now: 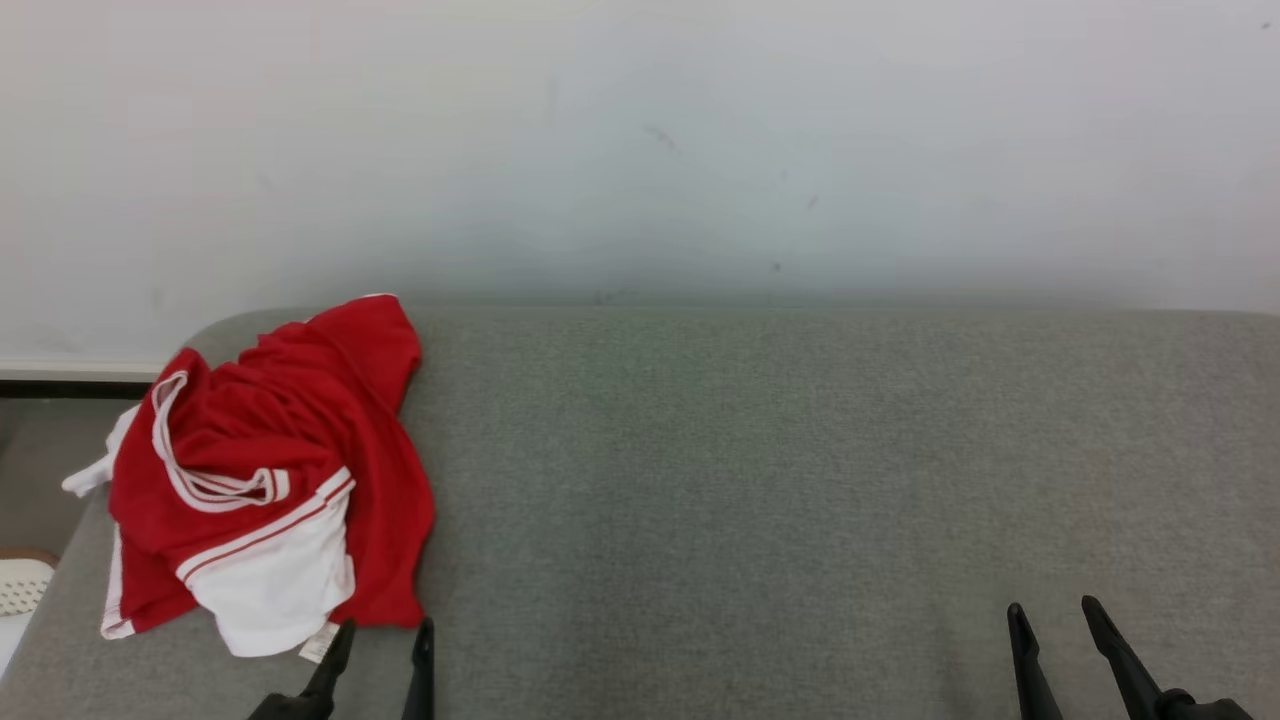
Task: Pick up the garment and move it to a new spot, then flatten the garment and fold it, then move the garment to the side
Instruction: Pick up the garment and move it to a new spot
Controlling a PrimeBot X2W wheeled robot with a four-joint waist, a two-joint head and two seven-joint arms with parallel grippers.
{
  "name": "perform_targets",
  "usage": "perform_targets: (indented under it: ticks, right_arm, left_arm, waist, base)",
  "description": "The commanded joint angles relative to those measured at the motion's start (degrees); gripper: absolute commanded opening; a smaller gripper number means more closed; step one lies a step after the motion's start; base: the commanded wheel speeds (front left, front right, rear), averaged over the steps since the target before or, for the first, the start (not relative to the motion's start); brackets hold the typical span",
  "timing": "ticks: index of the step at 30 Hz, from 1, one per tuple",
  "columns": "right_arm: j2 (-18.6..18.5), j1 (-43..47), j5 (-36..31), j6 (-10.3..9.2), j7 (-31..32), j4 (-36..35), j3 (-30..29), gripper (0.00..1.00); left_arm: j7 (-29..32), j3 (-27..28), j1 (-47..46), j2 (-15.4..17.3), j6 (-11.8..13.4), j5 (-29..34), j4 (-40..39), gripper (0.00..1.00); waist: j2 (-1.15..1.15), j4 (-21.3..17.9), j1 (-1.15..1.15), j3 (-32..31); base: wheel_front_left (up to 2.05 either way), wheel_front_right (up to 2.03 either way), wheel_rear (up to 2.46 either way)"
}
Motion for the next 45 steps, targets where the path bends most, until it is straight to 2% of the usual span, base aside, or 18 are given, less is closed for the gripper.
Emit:
perform_targets:
  ticks: [1, 12, 20, 29, 35, 40, 45]
  right_arm:
    - [-0.2, 0.42, 0.2, -0.12, -0.18, 0.28, 0.26, 1.0]
    - [0.09, 0.44, 0.71, -0.12, -0.08, 1.45, 2.4, 1.0]
    - [0.3, -0.2, 1.29, -0.12, -0.08, 2.5, 4.16, 1.0]
    - [0.26, -0.49, 1.44, -0.12, -0.08, 2.45, 4.79, 1.0]
    - [0.15, -1.0, 1.35, -0.12, -0.08, 1.9, 4.91, 1.0]
    - [-0.99, -3.17, 0.86, -0.12, -0.08, 0.78, 4.74, 1.0]
    - [-2.4, -7.26, 0.3, -0.12, -0.08, -0.53, 4.87, 1.0]
  left_arm:
    - [-0.04, 0.24, 0.15, 0.03, -0.22, -0.06, 0.22, 1.0]
    - [-0.04, 1.82, 1.26, 0.73, -0.92, -0.43, 1.01, 1.0]
    - [-0.04, 2.73, 1.88, 1.07, -1.33, -0.55, 1.1, 1.0]
    - [-0.04, 3.07, 1.53, 0.8, -1.78, -0.8, 0.61, 1.0]
    - [-0.04, 3.33, -2.99, 1.83, -3.43, -1.89, 2.09, 1.0]
    - [2.09, 3.8, -12.1, 4.16, -4.83, -3.11, 6.78, 1.0]
    - [8.01, 4.82, -22.83, 5.33, -5.62, -6.16, 11.41, 1.0]
  waist:
    - [0.0, 1.81, 0.0, -0.24]
    - [0.0, 10.38, 0.0, -1.53]
    - [0.0, 13.91, 0.0, -2.28]
    - [0.0, 13.68, 0.0, -1.91]
    - [0.0, 12.08, 0.0, -0.07]
    - [0.0, 10.35, 0.0, 5.28]
    - [0.0, 8.57, 0.0, 13.1]
  base:
    - [0.0, 0.0, 0.0]
    - [0.0, 0.0, 0.0]
    - [0.0, 0.0, 0.0]
    - [0.0, 0.0, 0.0]
    - [0.0, 0.0, 0.0]
    - [0.0, 0.0, 0.0]
    - [0.0, 0.0, 0.0]
